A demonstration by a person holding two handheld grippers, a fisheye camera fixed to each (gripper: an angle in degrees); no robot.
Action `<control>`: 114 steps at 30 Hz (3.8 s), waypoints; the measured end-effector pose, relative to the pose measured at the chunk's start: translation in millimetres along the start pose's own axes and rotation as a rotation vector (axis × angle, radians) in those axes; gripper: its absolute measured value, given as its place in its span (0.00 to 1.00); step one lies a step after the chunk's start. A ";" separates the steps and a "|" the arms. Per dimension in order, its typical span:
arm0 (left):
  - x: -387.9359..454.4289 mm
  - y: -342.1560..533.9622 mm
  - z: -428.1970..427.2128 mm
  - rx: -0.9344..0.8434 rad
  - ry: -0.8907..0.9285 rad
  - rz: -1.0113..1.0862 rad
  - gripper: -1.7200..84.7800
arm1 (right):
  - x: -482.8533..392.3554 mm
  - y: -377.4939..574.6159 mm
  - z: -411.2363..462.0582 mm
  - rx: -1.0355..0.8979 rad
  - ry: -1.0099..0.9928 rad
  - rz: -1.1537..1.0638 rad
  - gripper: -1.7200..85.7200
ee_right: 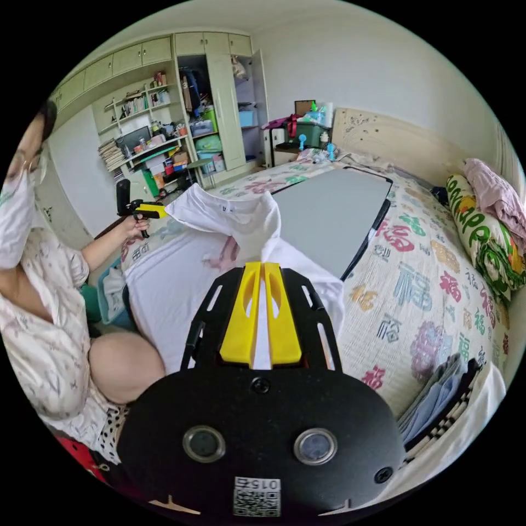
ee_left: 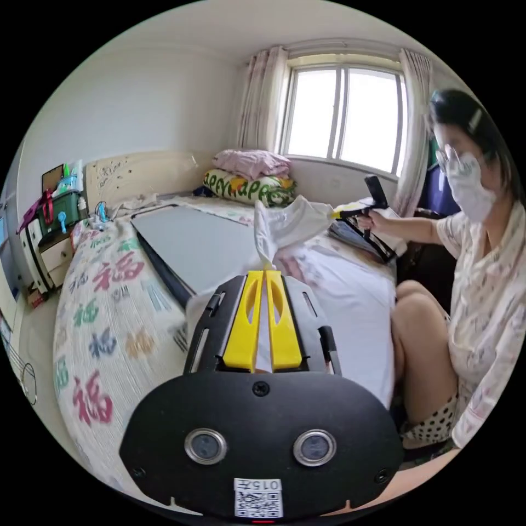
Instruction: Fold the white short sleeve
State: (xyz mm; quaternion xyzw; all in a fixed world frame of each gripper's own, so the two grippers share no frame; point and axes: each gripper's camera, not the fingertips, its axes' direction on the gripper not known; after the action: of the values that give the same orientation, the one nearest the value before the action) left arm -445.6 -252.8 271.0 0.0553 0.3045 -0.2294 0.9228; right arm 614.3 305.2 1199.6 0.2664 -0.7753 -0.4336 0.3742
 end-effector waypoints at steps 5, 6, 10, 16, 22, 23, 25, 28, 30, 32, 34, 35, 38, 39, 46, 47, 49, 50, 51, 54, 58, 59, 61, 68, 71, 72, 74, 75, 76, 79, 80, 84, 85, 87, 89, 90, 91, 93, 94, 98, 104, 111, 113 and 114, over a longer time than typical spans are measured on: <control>111.8 124.7 -38.2 -0.177 0.029 -0.071 0.01 | -88.8 124.6 -24.6 -0.224 -0.006 0.032 0.01; 133.0 139.0 -46.4 -0.189 0.025 -0.078 0.01 | -96.5 132.5 -26.3 -0.235 -0.011 0.036 0.01; 177.0 139.7 -76.6 -0.177 -0.117 -0.032 0.02 | -146.1 149.5 -47.4 -0.261 0.064 0.007 0.01; 185.5 127.9 -120.8 -0.176 -0.102 -0.102 0.03 | -171.5 146.5 -86.1 -0.334 0.130 0.085 0.05; 184.8 105.9 -126.8 -0.067 -0.046 -0.260 0.13 | -180.0 101.4 -175.0 0.002 0.024 0.213 0.11; 185.0 98.4 -114.5 -0.053 -0.031 -0.287 0.14 | -178.6 86.5 -173.4 0.015 -0.006 0.230 0.13; 185.1 82.6 -84.0 -0.049 0.016 -0.328 0.16 | -172.6 64.4 -155.2 -0.032 -0.040 0.275 0.14; 181.3 69.9 -52.1 -0.097 -0.025 -0.382 0.16 | -157.2 38.3 -115.3 -0.185 -0.083 0.364 0.15; 178.7 67.3 -38.6 -0.136 -0.047 -0.423 0.16 | -147.8 27.6 -104.1 -0.255 -0.111 0.400 0.14; 180.1 64.5 -26.4 -0.188 -0.008 -0.423 0.15 | -135.9 17.9 -107.9 -0.303 -0.169 0.427 0.12; 185.4 62.6 -19.7 -0.241 0.028 -0.409 0.13 | -130.9 14.0 -124.7 -0.289 -0.196 0.424 0.10; 191.6 62.0 -21.4 -0.258 0.039 -0.393 0.12 | -130.8 13.0 -139.9 -0.269 -0.198 0.405 0.09; 207.2 65.3 -38.0 -0.269 0.062 -0.361 0.10 | -132.9 15.9 -178.7 -0.237 -0.216 0.346 0.08; 212.7 68.8 -47.1 -0.270 0.073 -0.360 0.09 | -131.2 17.0 -187.8 -0.220 -0.229 0.346 0.07; 240.1 119.3 -102.9 -0.192 0.076 -0.498 0.10 | -64.0 18.7 -272.9 -0.110 -0.305 0.440 0.07; 244.8 127.4 -111.7 -0.165 0.049 -0.529 0.10 | -48.1 18.1 -278.6 -0.130 -0.301 0.483 0.08; 249.9 139.9 -128.8 -0.078 0.013 -0.612 0.12 | -35.8 11.1 -292.9 -0.144 -0.213 0.508 0.09; 250.3 142.5 -132.7 -0.052 0.009 -0.636 0.12 | -36.8 2.2 -305.5 -0.139 -0.165 0.475 0.10; 251.4 146.3 -139.4 -0.002 -0.003 -0.677 0.12 | -38.6 -2.5 -311.2 -0.138 -0.147 0.454 0.10; 255.3 149.0 -144.1 0.073 -0.049 -0.760 0.14 | -45.1 -23.6 -331.5 -0.137 -0.134 0.354 0.12; 267.1 136.4 -131.8 0.064 -0.094 -0.800 0.15 | -20.3 -49.6 -342.7 -0.184 -0.107 0.348 0.13; 270.0 134.0 -131.4 0.063 -0.109 -0.801 0.15 | -5.2 -53.9 -346.7 -0.186 -0.105 0.376 0.13; 283.8 126.8 -127.6 0.062 -0.141 -0.806 0.15 | 21.5 -57.0 -357.5 -0.164 -0.147 0.419 0.13; 312.8 119.4 -126.3 0.077 -0.153 -0.813 0.13 | 154.3 -25.5 -423.4 0.074 -0.280 0.726 0.12; 323.7 117.0 -125.0 0.072 -0.152 -0.802 0.13 | 195.4 -14.9 -437.7 0.111 -0.304 0.786 0.12; 328.0 115.7 -121.4 0.058 -0.153 -0.792 0.13 | 201.4 -15.1 -438.9 0.106 -0.303 0.786 0.12; 333.9 115.1 -116.8 0.050 -0.148 -0.787 0.13 | 220.7 -20.7 -436.0 0.050 -0.310 0.764 0.13; 337.7 115.1 -114.7 0.053 -0.145 -0.786 0.13 | 224.6 -22.6 -433.8 0.033 -0.315 0.754 0.13; 339.4 115.2 -113.6 0.055 -0.143 -0.786 0.12 | 231.7 -26.4 -428.7 -0.004 -0.321 0.733 0.12; 346.4 117.9 -104.9 0.063 -0.131 -0.801 0.08 | 250.2 -30.5 -418.7 -0.077 -0.287 0.700 0.10; 347.3 118.6 -103.5 0.063 -0.130 -0.807 0.06 | 260.8 -26.7 -418.7 -0.083 -0.265 0.707 0.08; 365.1 118.6 -106.8 0.085 -0.149 -0.814 0.02 | 302.7 2.2 -426.5 -0.015 -0.294 0.752 0.04; 372.5 117.1 -108.5 0.092 -0.154 -0.792 0.01 | 314.4 14.2 -432.3 0.020 -0.298 0.756 0.03; 381.6 115.2 -106.8 0.073 -0.161 -0.757 0.01 | 327.6 29.7 -436.8 0.050 -0.296 0.748 0.03; 389.0 116.5 -103.5 0.058 -0.164 -0.738 0.01 | 342.1 47.3 -433.1 0.037 -0.263 0.737 0.02; 393.4 118.7 -101.4 0.053 -0.165 -0.734 0.01 | 345.8 52.0 -431.1 0.032 -0.256 0.735 0.02; 397.9 121.6 -99.5 0.053 -0.169 -0.736 0.01 | 353.5 62.1 -426.5 0.022 -0.243 0.734 0.02; 404.2 126.5 -95.2 0.052 -0.171 -0.742 0.01 | 366.2 79.7 -418.6 0.008 -0.227 0.735 0.02; 406.4 128.0 -93.7 0.052 -0.171 -0.745 0.01 | 374.9 92.8 -413.4 0.004 -0.220 0.736 0.02; 425.3 130.3 -98.1 0.104 -0.149 -0.743 0.01 | 403.4 150.6 -404.1 0.024 -0.144 0.773 0.02; 424.7 159.4 -84.3 0.048 -0.190 -0.765 0.01 | 447.9 266.9 -397.8 0.198 -0.192 0.795 0.02; 393.8 206.6 -77.2 0.132 -0.193 -0.821 0.02 | 349.9 301.7 -406.2 0.472 0.075 0.365 0.06; 375.8 204.8 -73.7 0.157 -0.190 -0.804 0.02 | 294.7 300.8 -371.0 0.511 0.091 0.184 0.11; 358.0 201.3 -70.5 0.174 -0.175 -0.799 0.02 | 281.8 301.9 -357.3 0.504 0.090 0.145 0.11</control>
State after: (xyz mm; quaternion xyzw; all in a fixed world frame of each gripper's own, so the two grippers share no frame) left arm -137.5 -196.4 -3.9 -0.0092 0.2019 -0.5979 0.7757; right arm 714.5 73.9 1684.0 0.3139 -0.8583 -0.1867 0.3604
